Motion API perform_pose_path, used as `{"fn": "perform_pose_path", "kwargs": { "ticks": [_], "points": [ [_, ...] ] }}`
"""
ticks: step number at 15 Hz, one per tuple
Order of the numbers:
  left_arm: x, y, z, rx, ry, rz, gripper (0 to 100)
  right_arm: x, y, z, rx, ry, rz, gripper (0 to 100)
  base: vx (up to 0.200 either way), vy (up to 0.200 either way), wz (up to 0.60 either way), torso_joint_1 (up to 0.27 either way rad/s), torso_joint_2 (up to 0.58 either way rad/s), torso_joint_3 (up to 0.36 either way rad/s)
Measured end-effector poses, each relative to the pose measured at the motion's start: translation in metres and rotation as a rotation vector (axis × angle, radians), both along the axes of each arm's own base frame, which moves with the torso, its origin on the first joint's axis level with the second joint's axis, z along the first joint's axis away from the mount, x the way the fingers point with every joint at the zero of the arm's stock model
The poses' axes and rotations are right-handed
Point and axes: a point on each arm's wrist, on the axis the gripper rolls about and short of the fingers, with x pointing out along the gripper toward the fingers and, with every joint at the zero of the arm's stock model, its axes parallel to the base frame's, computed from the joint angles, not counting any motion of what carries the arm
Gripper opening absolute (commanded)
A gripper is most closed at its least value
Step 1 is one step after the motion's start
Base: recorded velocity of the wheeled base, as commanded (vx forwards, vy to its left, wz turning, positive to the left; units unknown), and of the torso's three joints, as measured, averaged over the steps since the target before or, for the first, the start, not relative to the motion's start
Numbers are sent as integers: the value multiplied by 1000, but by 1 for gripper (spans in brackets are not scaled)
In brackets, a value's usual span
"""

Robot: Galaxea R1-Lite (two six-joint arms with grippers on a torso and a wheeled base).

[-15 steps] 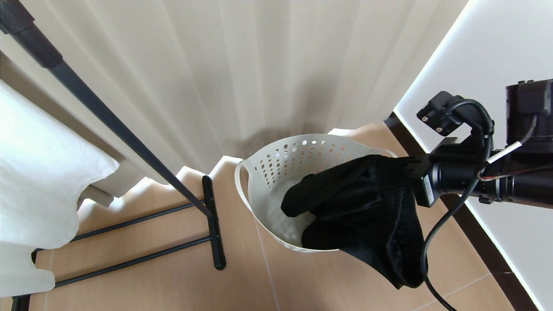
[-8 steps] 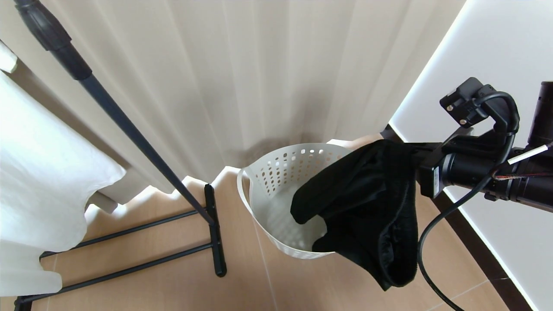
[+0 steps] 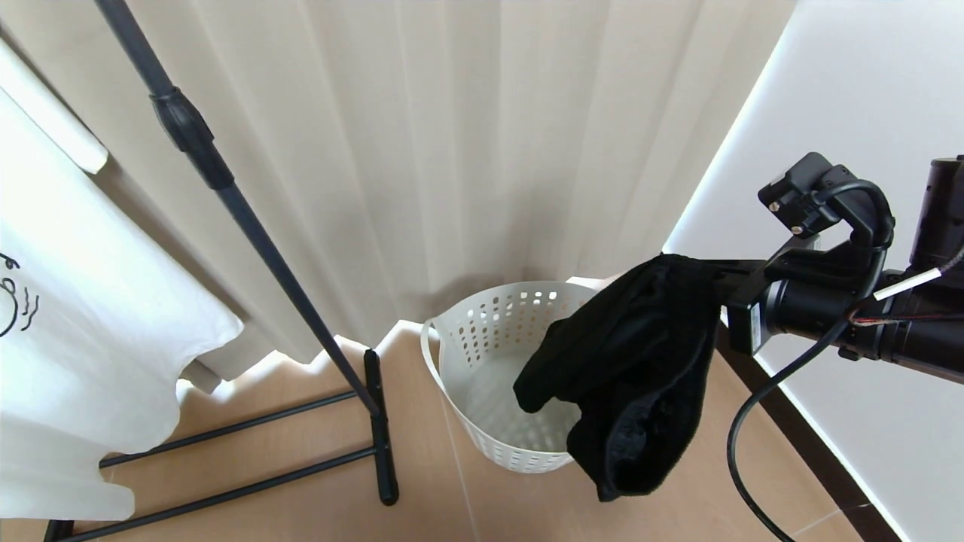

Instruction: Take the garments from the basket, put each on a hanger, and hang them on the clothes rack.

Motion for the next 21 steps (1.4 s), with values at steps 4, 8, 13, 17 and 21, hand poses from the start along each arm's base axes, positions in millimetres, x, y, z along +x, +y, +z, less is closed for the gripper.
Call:
{"fn": "perform_pose_path", "kwargs": {
  "ticks": [4, 8, 13, 17, 21],
  "points": [
    [0, 0, 0, 0, 1, 0, 100, 0, 0, -1, -3, 0, 0, 0, 0, 0, 0, 59, -447, -165],
    [0, 0, 0, 0, 1, 0, 100, 0, 0, -1, -5, 1, 0, 0, 0, 0, 0, 117, -464, -149],
    [0, 0, 0, 0, 0, 0, 100, 0, 0, 0, -5, 0, -1, 0, 0, 0, 0, 155, -476, -145],
    [0, 0, 0, 0, 1, 0, 100, 0, -1, 0, -3, -3, -5, 0, 0, 0, 0, 181, -504, -283],
    [0, 0, 0, -1, 0, 0, 100, 1, -2, 1, -6, -6, -7, 0, 0, 0, 0, 207, -524, -231]
  ]
}}
